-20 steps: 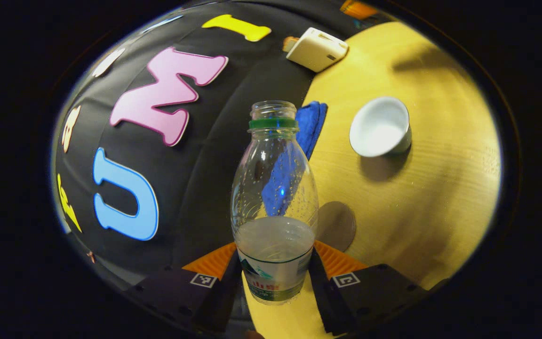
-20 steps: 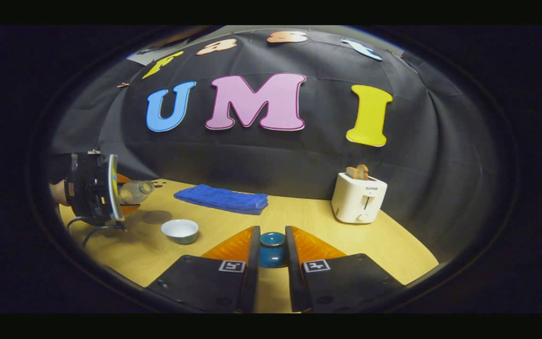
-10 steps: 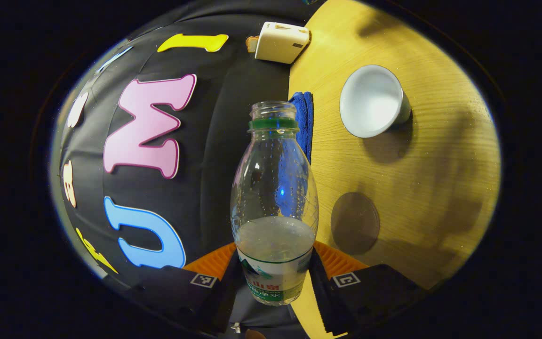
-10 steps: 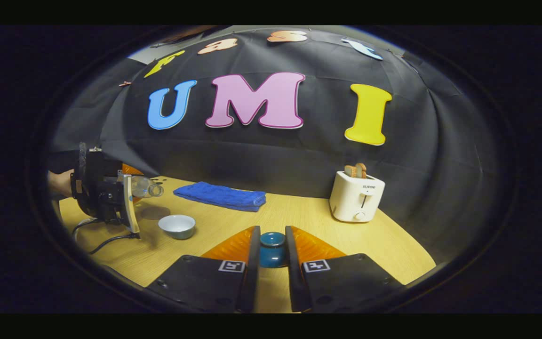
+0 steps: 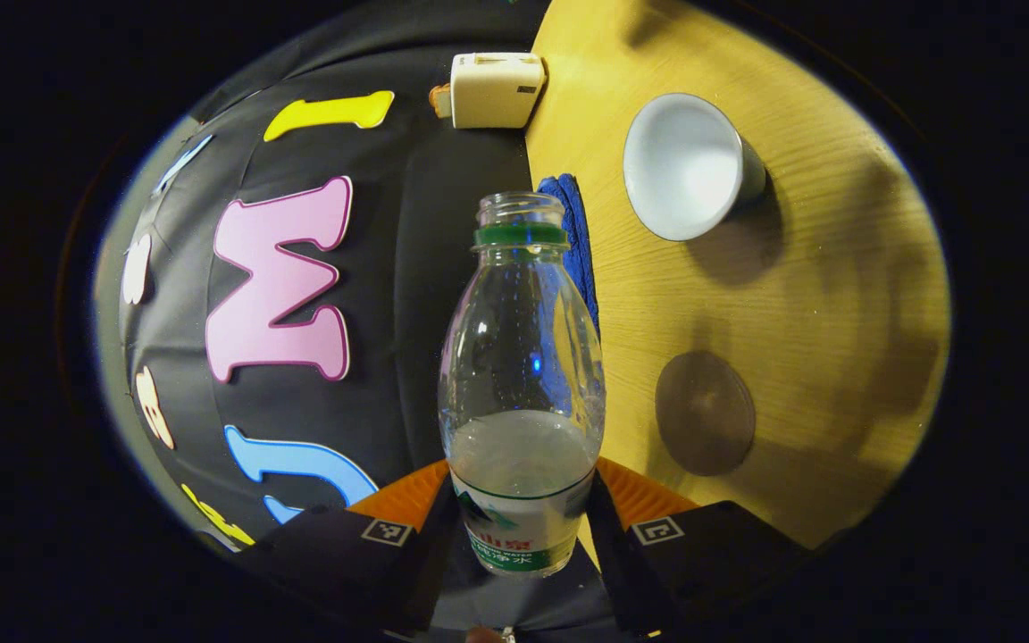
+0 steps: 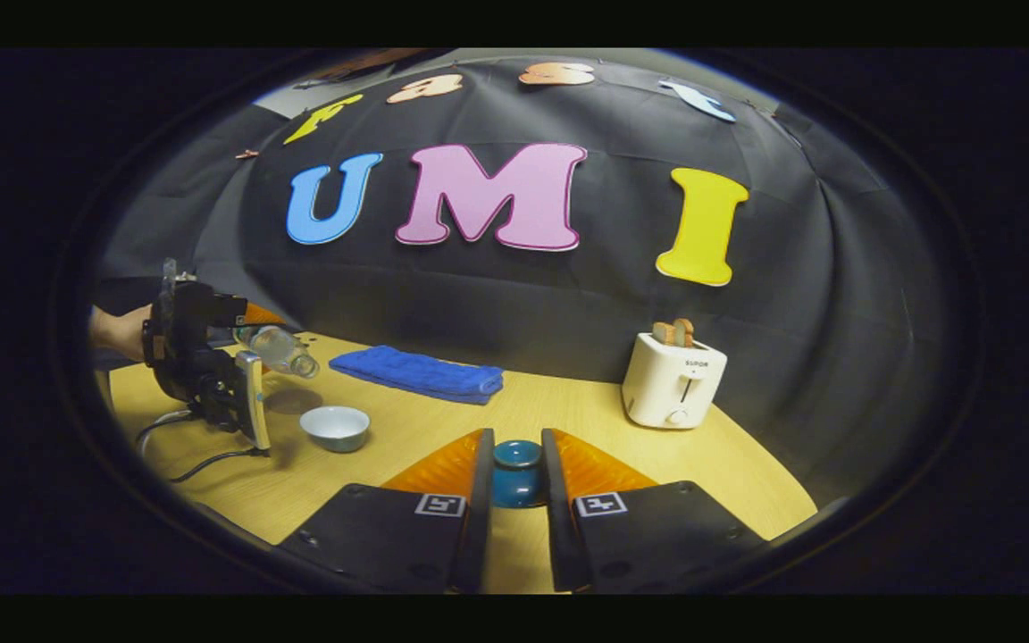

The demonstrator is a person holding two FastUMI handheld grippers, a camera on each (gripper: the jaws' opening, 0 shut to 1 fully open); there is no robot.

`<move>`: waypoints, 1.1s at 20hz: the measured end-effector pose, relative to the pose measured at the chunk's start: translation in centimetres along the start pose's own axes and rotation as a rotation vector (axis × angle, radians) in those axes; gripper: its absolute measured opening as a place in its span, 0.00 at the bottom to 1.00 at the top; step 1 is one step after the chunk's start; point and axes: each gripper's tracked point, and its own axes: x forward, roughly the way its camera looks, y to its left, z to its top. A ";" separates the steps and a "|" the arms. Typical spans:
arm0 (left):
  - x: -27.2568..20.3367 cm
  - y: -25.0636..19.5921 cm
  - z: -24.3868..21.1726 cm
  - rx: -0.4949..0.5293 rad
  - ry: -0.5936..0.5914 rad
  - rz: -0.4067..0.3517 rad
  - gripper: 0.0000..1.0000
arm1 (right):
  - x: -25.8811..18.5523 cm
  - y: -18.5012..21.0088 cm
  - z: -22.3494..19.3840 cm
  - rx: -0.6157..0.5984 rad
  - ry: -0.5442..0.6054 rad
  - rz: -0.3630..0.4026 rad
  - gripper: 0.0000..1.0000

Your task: Open the teacup lid with one hand, grasp the water bottle and pour water into the teacup with the other hand; after pouring, place the water bottle on the coaster and then close the teacup lid.

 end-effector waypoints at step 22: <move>1.1 4.5 1.6 0.227 -0.115 0.153 0.74 | -1.0 0.0 0.8 -0.053 -0.028 -0.013 0.25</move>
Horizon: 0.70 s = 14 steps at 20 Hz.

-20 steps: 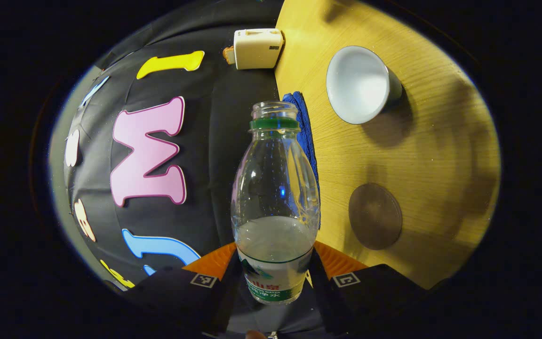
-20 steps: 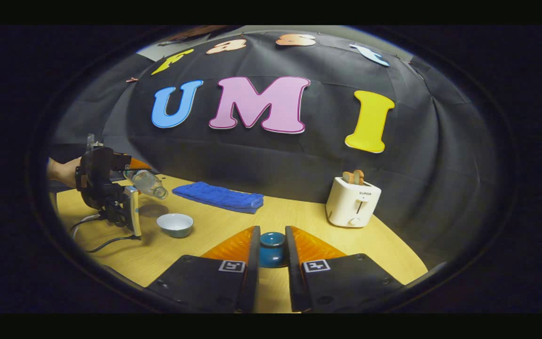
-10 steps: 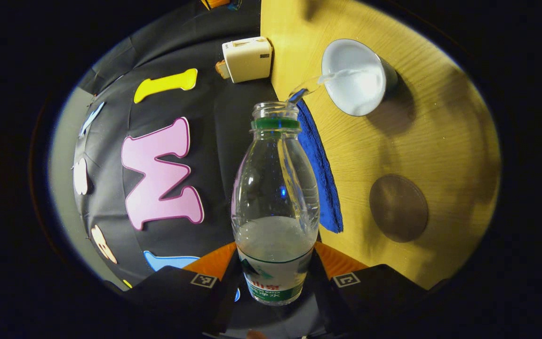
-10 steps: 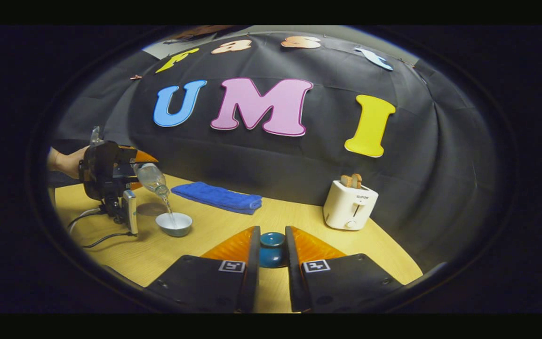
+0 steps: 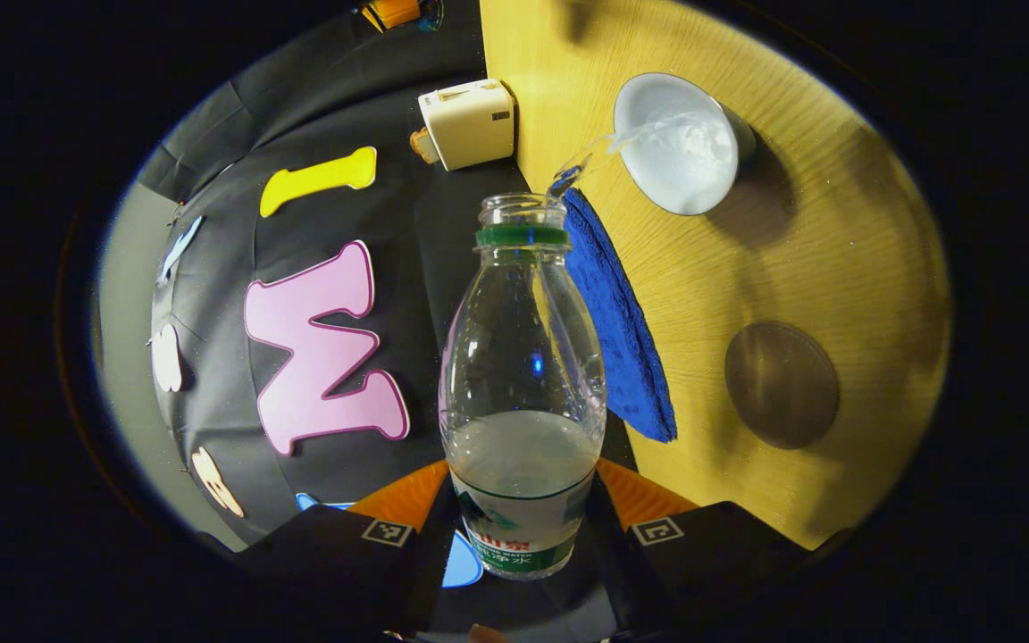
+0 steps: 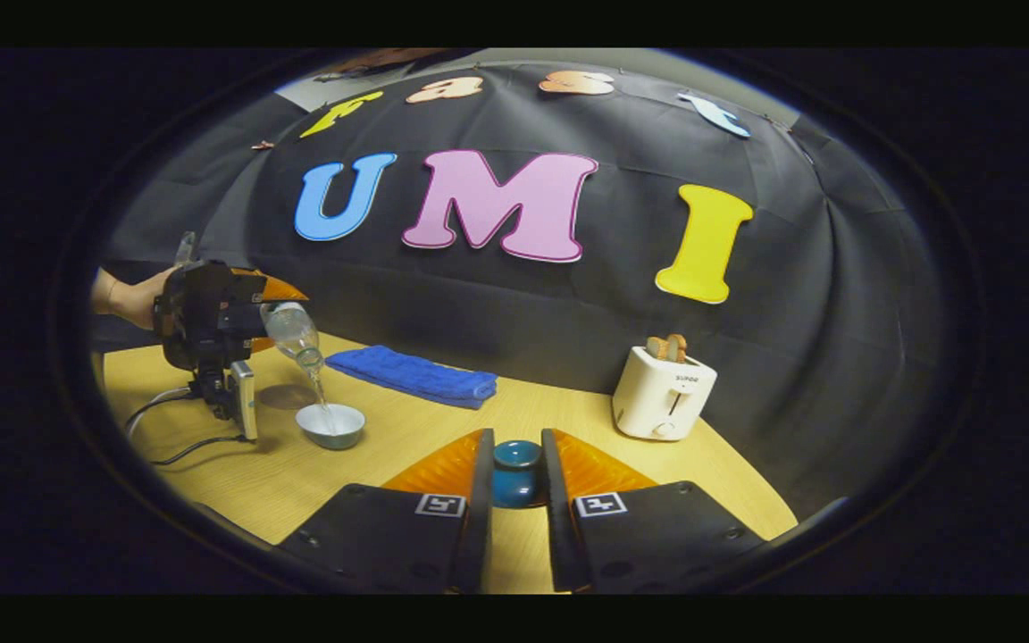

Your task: Open the teacup lid with one hand, grasp the water bottle and pour water into the teacup with the other hand; after pouring, place the water bottle on the coaster and then close the teacup lid.

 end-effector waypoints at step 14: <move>1.1 2.6 0.5 0.101 -0.070 0.102 0.74 | -0.1 0.0 0.3 -0.025 -0.010 -0.008 0.30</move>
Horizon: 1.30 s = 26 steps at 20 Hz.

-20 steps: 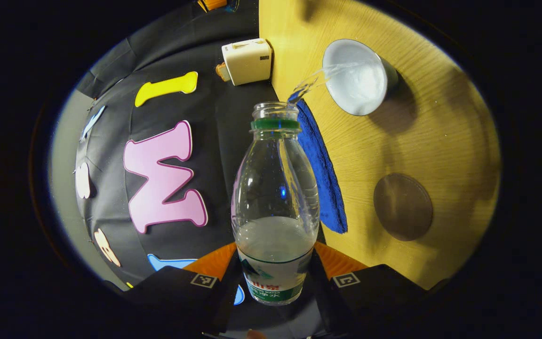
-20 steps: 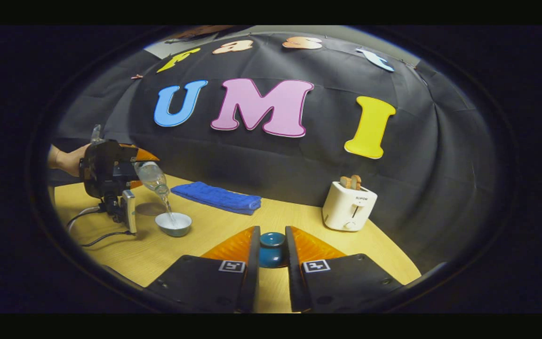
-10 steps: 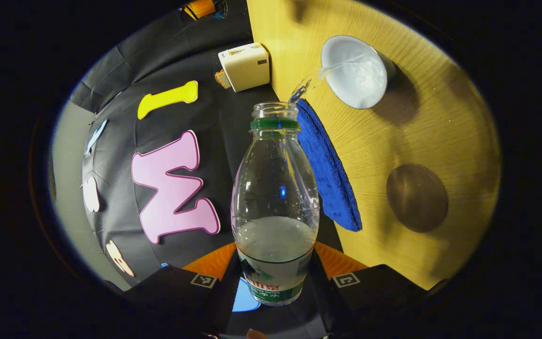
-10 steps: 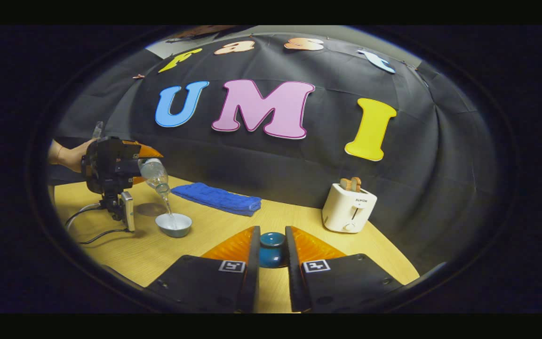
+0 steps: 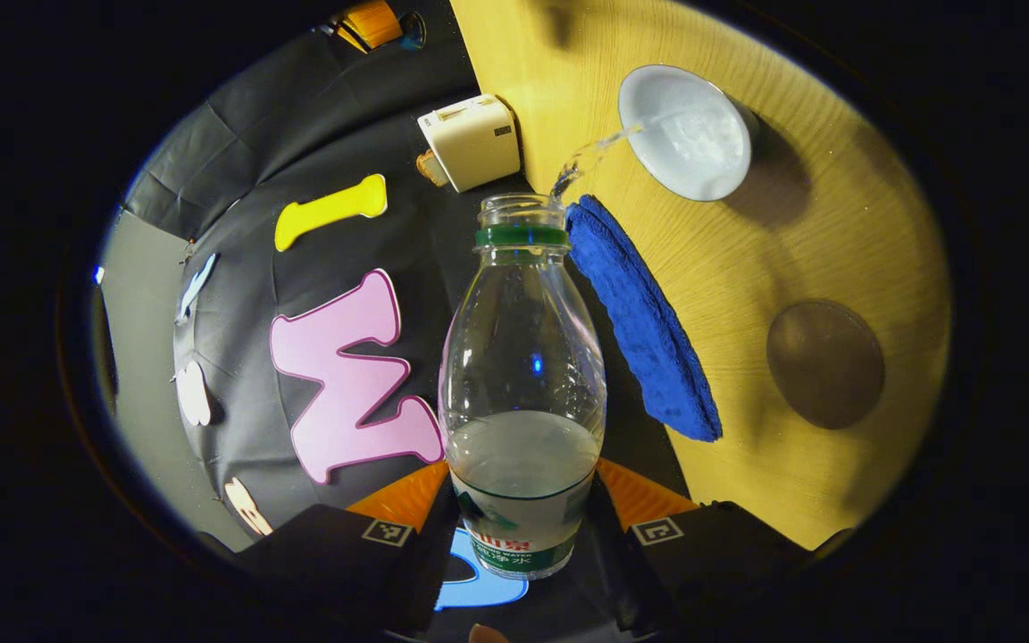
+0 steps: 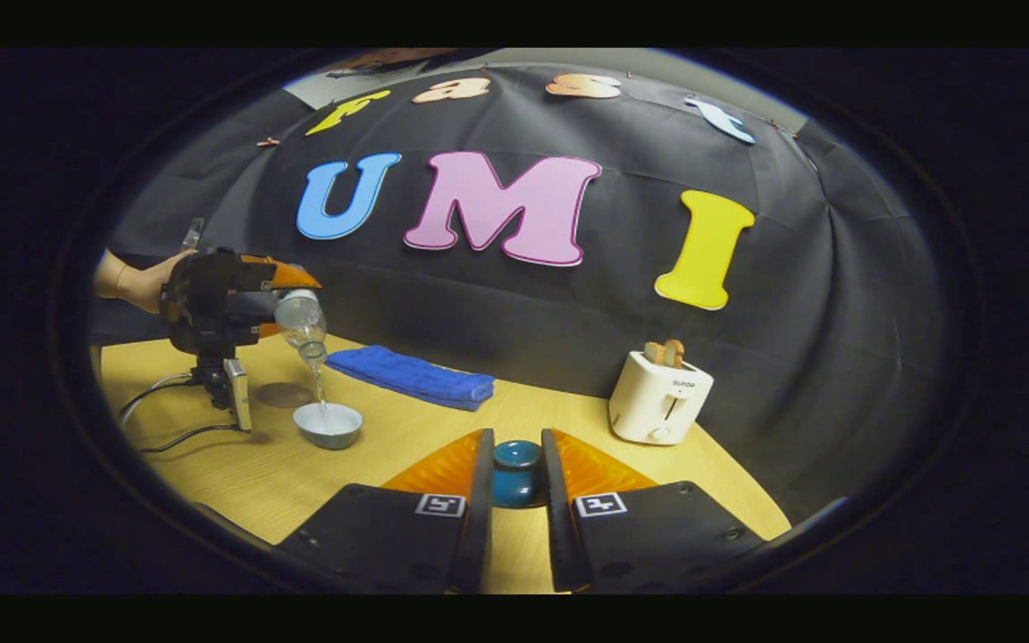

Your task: Open the teacup lid with one hand, grasp the water bottle and pour water into the teacup with the other hand; after pouring, place the water bottle on the coaster and then close the teacup lid.

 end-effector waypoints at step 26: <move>1.4 4.0 -0.7 -0.025 -0.083 0.146 0.74 | -0.5 0.6 0.8 -0.008 -0.029 0.003 0.30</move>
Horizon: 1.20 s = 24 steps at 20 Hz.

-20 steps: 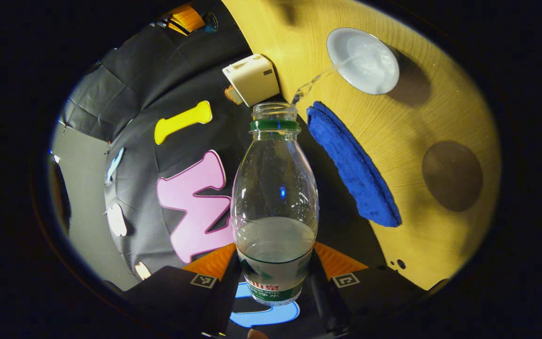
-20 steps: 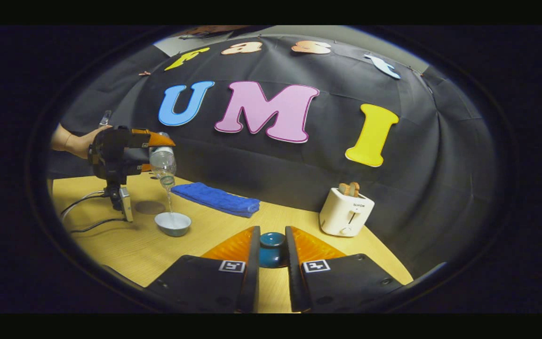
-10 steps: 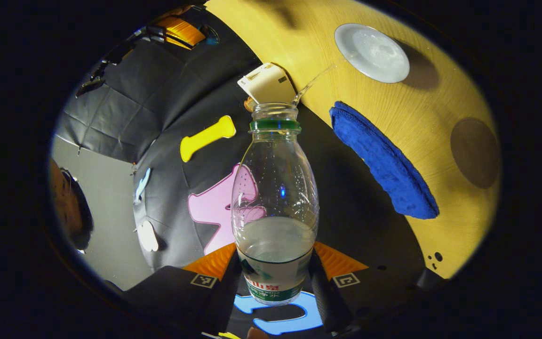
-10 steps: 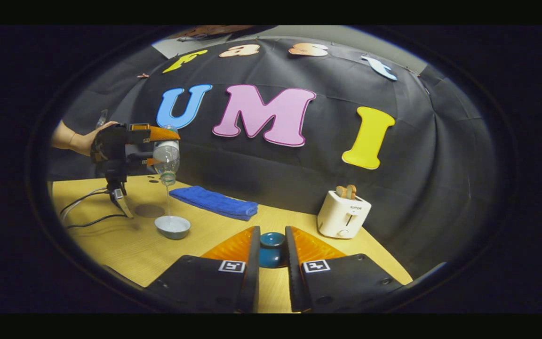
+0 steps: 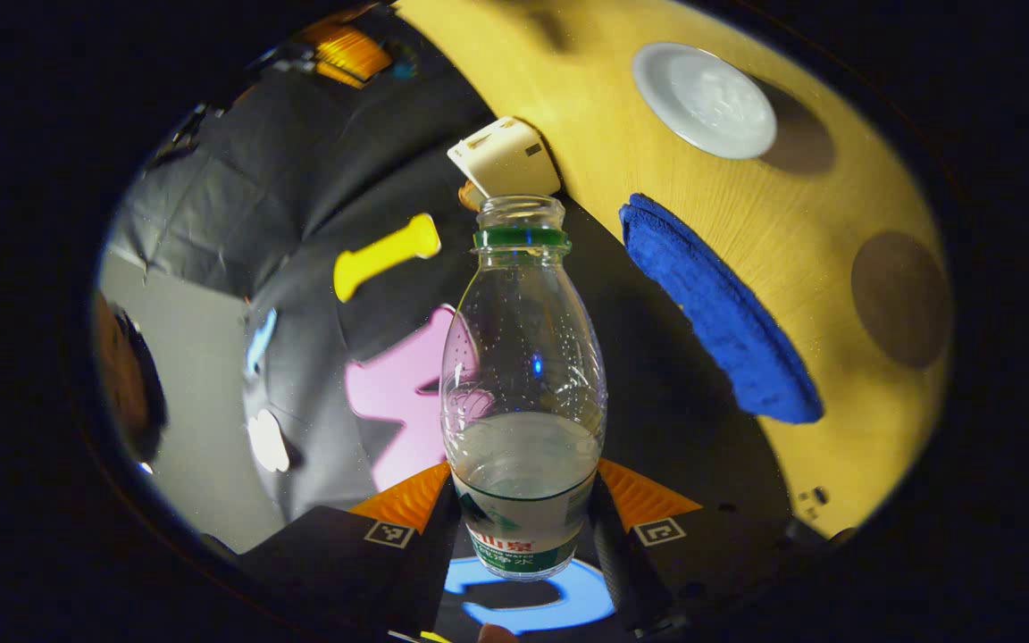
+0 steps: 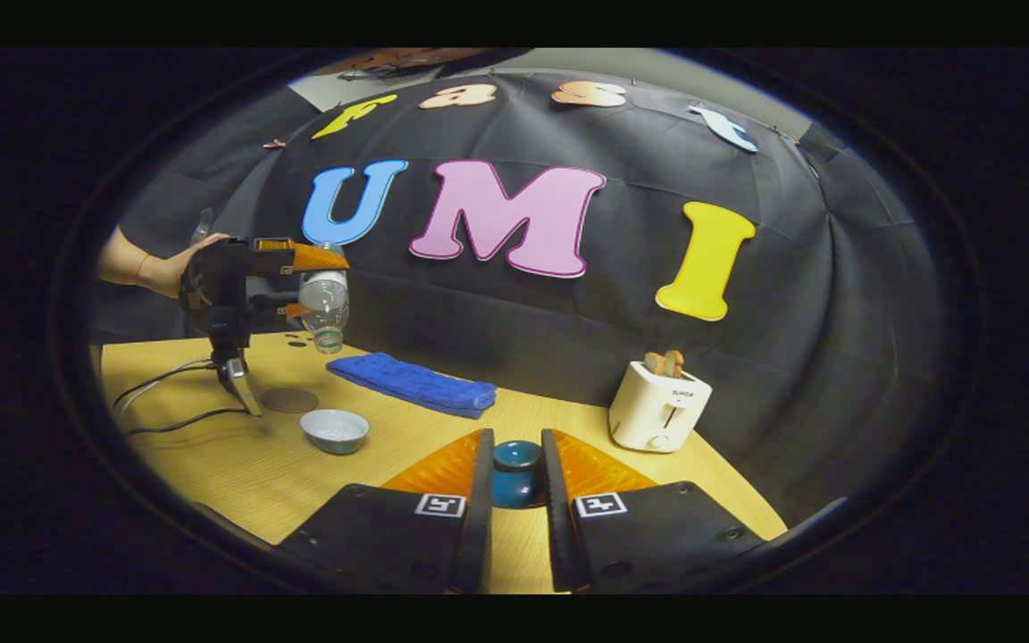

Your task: Open the teacup lid with one hand, grasp the water bottle and pour water into the teacup with the other hand; after pouring, place the water bottle on the coaster and then close the teacup lid.

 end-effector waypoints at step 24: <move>-1.1 -5.2 8.3 -2.061 0.235 -0.276 0.70 | 0.8 1.6 -0.9 -0.008 0.025 0.037 0.30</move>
